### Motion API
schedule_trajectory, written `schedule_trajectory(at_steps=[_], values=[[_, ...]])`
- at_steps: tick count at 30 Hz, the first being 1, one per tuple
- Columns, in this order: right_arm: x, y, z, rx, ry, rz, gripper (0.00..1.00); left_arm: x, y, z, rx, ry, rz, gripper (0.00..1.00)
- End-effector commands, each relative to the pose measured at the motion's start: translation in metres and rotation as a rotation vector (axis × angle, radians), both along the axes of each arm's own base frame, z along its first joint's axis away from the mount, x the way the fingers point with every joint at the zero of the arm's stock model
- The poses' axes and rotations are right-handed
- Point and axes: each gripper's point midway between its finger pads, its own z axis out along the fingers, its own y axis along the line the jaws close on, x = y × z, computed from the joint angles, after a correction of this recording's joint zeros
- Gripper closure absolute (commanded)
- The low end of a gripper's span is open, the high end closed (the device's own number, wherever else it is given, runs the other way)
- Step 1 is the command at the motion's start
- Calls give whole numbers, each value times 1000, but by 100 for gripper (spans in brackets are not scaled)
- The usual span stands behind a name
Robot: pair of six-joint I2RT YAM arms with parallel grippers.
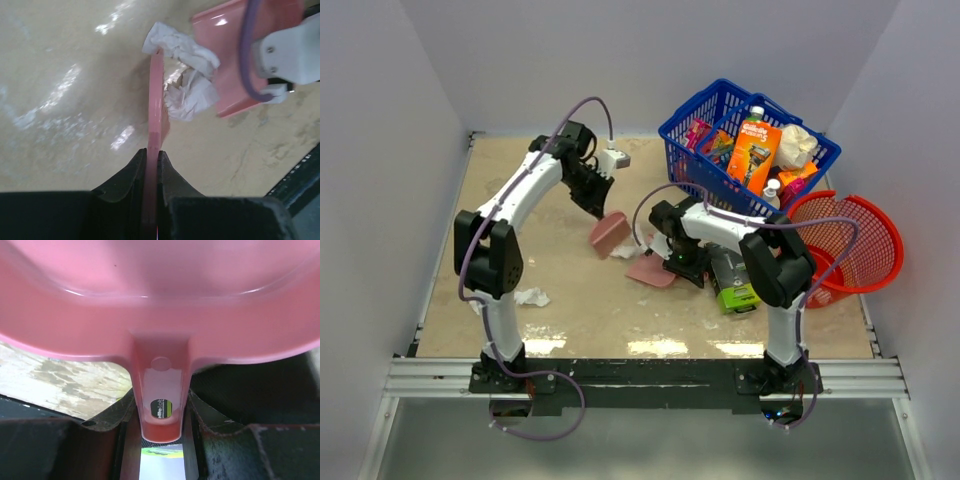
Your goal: Sweep away the paper scraps from the table
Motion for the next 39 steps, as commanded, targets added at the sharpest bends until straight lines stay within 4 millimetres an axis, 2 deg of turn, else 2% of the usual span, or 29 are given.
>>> schedule_trajectory(at_steps=[1, 2, 4, 6, 8, 11, 14, 15, 19, 22, 23, 25, 26, 27, 29, 30, 33, 35, 39], values=[[12, 13, 2, 0, -32, 28, 100, -10, -66, 25, -310, 125, -73, 100], [12, 14, 1, 2, -31, 23, 100, -16, -79, 35, -376, 157, -108, 100], [12, 14, 2, 6, -38, 20, 100, -15, -90, 50, -406, 130, -147, 100], [17, 14, 4, 12, -86, 11, 100, -11, -86, 53, -386, 103, -132, 100], [14, 9, 6, 17, -101, 17, 100, -5, -70, 52, -348, 78, -91, 100], [8, 2, 5, 11, -106, 23, 100, 2, -39, 52, -320, 64, -12, 100], [5, 2, 4, 28, -103, 30, 100, 9, -8, 61, -290, 13, 48, 100], [6, 3, 4, 33, -107, 29, 100, 10, 1, 72, -287, -30, 55, 100], [13, 11, 8, 55, -118, 26, 100, 13, 37, 93, -172, -177, 105, 100], [14, 14, 9, 56, -109, 26, 100, 16, 80, 100, 41, -293, 182, 100], [14, 16, 9, 65, -102, 23, 100, 20, 105, 100, 167, -337, 235, 100], [14, 22, 13, 81, -91, 25, 100, 17, 139, 97, 341, -381, 270, 100], [14, 24, 13, 90, -81, 24, 100, 20, 172, 103, 511, -434, 354, 100], [16, 28, 17, 99, -80, 27, 100, 13, 196, 92, 616, -416, 378, 100], [17, 30, 15, 87, -63, 43, 100, 10, 236, 91, 747, -419, 473, 100], [21, 34, 19, 88, -67, 53, 100, 5, 264, 82, 763, -375, 548, 100], [27, 36, 16, 50, -60, 90, 100, -1, 298, 66, 714, -296, 654, 100], [28, 38, 9, 32, -35, 108, 100, -4, 302, 49, 696, -251, 650, 100], [27, 47, 5, 5, -15, 163, 100, -7, 288, 18, 627, -176, 625, 100]])
